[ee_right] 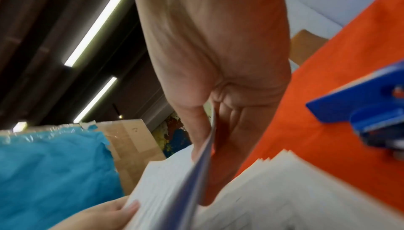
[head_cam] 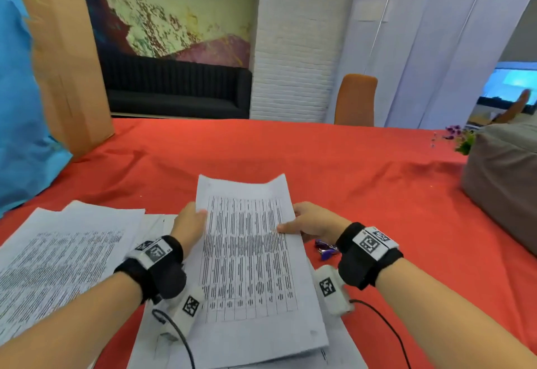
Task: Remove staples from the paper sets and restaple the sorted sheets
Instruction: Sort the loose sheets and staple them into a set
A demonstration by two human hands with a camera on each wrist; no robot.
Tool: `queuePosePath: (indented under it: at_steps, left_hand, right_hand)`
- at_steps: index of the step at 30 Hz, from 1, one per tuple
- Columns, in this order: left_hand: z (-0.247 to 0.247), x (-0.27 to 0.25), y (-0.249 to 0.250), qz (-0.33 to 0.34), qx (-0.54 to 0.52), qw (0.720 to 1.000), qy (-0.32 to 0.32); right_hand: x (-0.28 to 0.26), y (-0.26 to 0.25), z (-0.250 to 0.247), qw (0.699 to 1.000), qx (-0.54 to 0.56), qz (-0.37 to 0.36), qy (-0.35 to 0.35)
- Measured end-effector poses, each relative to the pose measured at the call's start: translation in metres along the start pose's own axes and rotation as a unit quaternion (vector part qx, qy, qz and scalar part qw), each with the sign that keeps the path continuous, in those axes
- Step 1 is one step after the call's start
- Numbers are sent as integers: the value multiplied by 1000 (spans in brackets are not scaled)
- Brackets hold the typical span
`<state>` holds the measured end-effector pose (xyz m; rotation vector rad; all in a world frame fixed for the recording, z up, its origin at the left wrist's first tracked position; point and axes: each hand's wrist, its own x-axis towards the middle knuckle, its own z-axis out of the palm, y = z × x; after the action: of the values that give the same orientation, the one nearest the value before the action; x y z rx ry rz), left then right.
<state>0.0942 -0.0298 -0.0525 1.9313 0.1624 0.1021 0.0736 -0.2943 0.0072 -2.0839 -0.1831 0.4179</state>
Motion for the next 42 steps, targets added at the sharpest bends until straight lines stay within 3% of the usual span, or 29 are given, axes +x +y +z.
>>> queuePosePath:
  at_steps: [3, 5, 6, 11, 16, 19, 22, 24, 26, 27, 29, 31, 37, 42]
  left_hand:
    - [-1, -6, -7, -20, -36, 996, -75]
    - [-5, -9, -10, -38, -52, 992, -107]
    - [-6, -11, -12, -54, -67, 990, -116]
    - [-9, -9, -25, -92, -119, 979, -135]
    - [-8, -9, -27, -80, -140, 977, -138]
    - [-8, -9, -29, -67, -146, 976, -147]
    - [-9, -8, -32, -58, -156, 974, -155]
    - [-10, -8, -33, -53, -165, 972, -157]
    - [-10, -7, -34, -47, -170, 971, -161]
    - [-10, -7, -35, -47, -172, 970, -163]
    - [-10, -7, -37, -49, -175, 970, -162]
    - [-10, -7, -38, -46, -175, 970, -164]
    - [-9, -6, -40, -27, -185, 968, -165]
    - [-7, -4, -42, -30, -197, 967, -157]
  right_hand:
    - [23, 7, -27, 987, -93, 35, 126]
    - [35, 7, -49, 951, -210, 76, 213]
    - [39, 8, -58, 930, -275, 109, 219]
    - [46, 24, -70, 857, -435, 261, 87]
    - [62, 35, -75, 840, -467, 269, 65]
    - [66, 23, -72, 840, -472, 252, 93]
    - [73, -1, -65, 849, -460, 170, 198]
    - [82, -20, -55, 892, -361, 97, 253]
    - [95, -36, -36, 951, -173, 6, 255]
    - [101, -43, -24, 963, -85, -37, 255]
    - [111, -53, 3, 957, 37, -105, 266]
    - [117, -59, 30, 950, 79, -136, 268]
    - [136, -56, 79, 942, 50, -158, 290]
    - [140, -57, 95, 954, 40, -175, 239]
